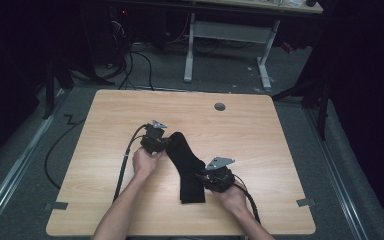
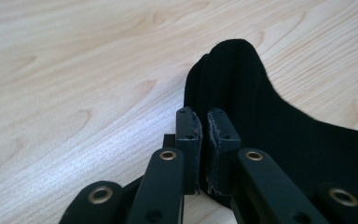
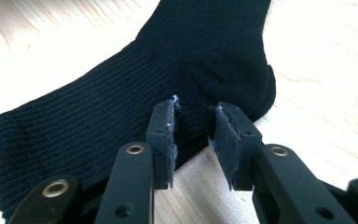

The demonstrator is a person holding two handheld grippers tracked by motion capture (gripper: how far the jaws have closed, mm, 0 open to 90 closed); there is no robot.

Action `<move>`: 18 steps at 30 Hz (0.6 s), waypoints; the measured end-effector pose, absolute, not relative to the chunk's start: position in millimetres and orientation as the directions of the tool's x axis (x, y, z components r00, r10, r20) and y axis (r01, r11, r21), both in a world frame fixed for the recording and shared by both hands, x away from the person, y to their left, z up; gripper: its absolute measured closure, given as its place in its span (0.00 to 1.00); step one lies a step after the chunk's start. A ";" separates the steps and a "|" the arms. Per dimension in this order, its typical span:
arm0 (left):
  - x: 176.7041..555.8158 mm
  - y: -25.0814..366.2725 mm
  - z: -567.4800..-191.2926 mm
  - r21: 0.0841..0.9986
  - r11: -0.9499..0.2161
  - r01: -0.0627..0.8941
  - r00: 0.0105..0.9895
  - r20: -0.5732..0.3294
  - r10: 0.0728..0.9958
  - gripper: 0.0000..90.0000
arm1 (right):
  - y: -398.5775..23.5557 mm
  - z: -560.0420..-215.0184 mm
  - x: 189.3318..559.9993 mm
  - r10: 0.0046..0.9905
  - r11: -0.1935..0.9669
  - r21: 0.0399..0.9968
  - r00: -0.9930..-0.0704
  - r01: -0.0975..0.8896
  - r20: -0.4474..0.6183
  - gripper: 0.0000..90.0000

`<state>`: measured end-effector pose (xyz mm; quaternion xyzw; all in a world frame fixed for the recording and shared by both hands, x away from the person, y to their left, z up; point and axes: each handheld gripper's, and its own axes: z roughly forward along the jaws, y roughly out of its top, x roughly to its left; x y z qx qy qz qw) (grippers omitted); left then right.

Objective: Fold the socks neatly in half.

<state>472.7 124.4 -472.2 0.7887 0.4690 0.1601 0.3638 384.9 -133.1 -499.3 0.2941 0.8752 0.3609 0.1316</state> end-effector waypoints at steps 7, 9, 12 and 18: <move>463.3 119.8 -464.0 0.744 -0.319 0.587 0.549 -0.076 0.832 0.94 | -131.1 -499.3 384.3 0.612 0.568 0.712 -0.790 0.413 -0.031 0.75; 460.0 118.8 -462.8 0.749 -0.321 0.579 0.557 -0.076 0.827 0.94 | -131.2 -499.4 384.2 0.614 0.566 0.712 -0.789 0.415 -0.029 0.75; 453.7 116.3 -460.5 0.760 -0.331 0.558 0.574 -0.066 0.816 0.94 | -131.2 -499.4 384.2 0.615 0.566 0.712 -0.788 0.416 -0.027 0.75; 442.9 114.4 -462.5 0.764 -0.338 0.550 0.595 -0.074 0.800 0.93 | -131.5 -499.4 384.6 0.613 0.564 0.711 -0.790 0.420 -0.020 0.76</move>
